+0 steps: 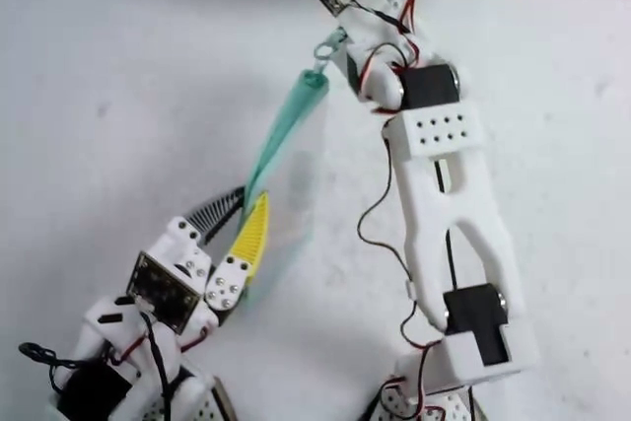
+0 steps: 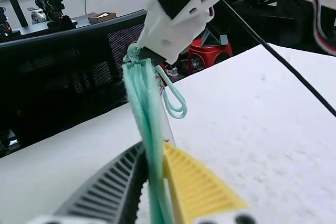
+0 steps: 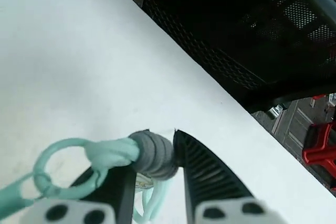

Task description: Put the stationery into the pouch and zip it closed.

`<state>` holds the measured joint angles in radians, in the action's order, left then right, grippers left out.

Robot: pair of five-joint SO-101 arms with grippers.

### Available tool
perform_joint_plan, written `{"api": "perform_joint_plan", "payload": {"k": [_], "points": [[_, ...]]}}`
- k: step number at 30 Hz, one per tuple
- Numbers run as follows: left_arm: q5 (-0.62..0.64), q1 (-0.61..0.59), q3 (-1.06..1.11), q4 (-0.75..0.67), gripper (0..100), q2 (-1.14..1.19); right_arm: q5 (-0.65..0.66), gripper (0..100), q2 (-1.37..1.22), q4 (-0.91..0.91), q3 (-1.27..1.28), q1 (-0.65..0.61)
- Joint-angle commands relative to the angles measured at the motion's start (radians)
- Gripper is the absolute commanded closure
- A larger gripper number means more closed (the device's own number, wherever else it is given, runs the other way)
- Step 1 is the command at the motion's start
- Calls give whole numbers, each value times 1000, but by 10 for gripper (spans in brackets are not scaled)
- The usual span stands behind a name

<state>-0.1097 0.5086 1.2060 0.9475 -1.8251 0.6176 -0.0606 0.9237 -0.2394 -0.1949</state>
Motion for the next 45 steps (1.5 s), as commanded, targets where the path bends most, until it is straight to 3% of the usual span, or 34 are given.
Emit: {"api": "perform_joint_plan", "payload": {"k": [1, 18, 20, 23, 25, 34, 40, 45], "points": [[-15, -2, -3, 32, 978, -4, 9, 982, -31, -30, -58, 94], [-15, -8, -3, 31, 978, -4, 5, 976, -39, -33, -57, 104], [-14, -10, 8, 25, 978, -4, 3, 910, -2, 61, -75, 101], [-14, -10, 48, -3, 978, -4, -23, 708, 84, 176, -92, 101], [-14, -10, 68, -29, 978, -4, -38, 627, 151, 225, -106, 104], [-15, -10, 75, -31, 978, -4, 20, 711, 360, 326, -112, 208], [-15, -10, 75, -29, 978, -4, 12, 715, 506, 430, -133, 197], [-15, -10, 75, -28, 978, -4, -224, 715, 598, 588, -249, 110]]}}
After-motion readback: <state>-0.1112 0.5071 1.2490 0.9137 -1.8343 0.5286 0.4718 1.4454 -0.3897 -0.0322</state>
